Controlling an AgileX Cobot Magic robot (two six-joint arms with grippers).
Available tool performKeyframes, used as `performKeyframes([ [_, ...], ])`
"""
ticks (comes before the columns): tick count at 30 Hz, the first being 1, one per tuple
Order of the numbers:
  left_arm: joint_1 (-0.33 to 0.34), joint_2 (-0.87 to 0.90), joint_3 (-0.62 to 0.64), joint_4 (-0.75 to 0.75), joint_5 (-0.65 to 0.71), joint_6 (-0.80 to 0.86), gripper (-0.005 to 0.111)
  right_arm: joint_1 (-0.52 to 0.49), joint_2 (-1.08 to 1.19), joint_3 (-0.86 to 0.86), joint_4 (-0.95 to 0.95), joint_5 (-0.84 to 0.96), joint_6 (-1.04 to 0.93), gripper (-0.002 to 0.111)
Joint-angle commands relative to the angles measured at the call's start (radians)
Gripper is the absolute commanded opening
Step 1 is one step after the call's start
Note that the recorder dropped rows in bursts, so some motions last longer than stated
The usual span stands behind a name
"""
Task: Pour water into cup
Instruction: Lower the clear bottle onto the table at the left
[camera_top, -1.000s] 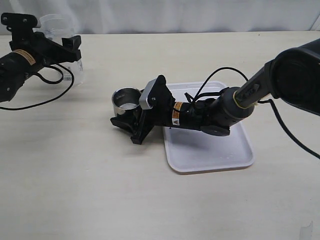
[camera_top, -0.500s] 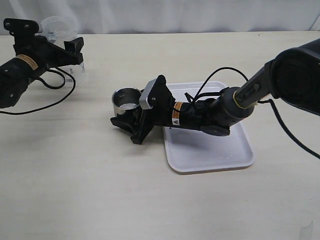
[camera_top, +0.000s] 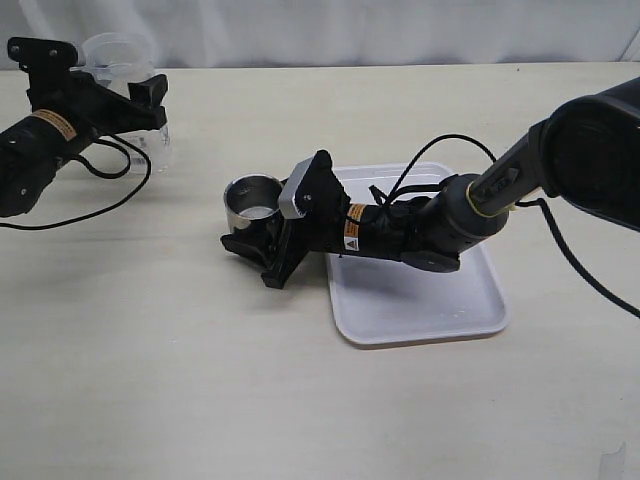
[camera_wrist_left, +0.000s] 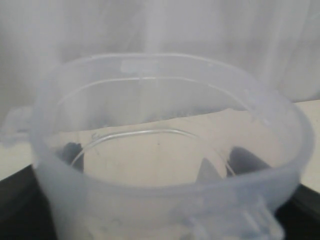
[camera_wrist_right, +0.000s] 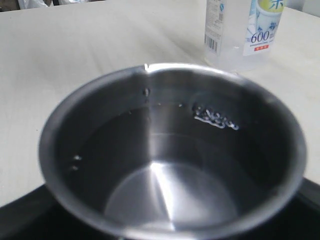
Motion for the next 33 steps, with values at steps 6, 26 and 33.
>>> performKeyframes([
  [6,0.002,0.008,-0.007,0.037,-0.006,-0.001,0.057,0.001,0.002,-0.004,0.001,-0.001,-0.002,0.004],
  [26,0.002,0.008,-0.007,0.026,0.002,0.005,0.091,0.001,0.002,-0.004,0.001,-0.001,-0.002,0.004],
  [33,0.002,0.008,-0.007,0.021,0.006,0.034,0.105,0.001,0.002,-0.004,0.001,-0.001,-0.002,0.004],
])
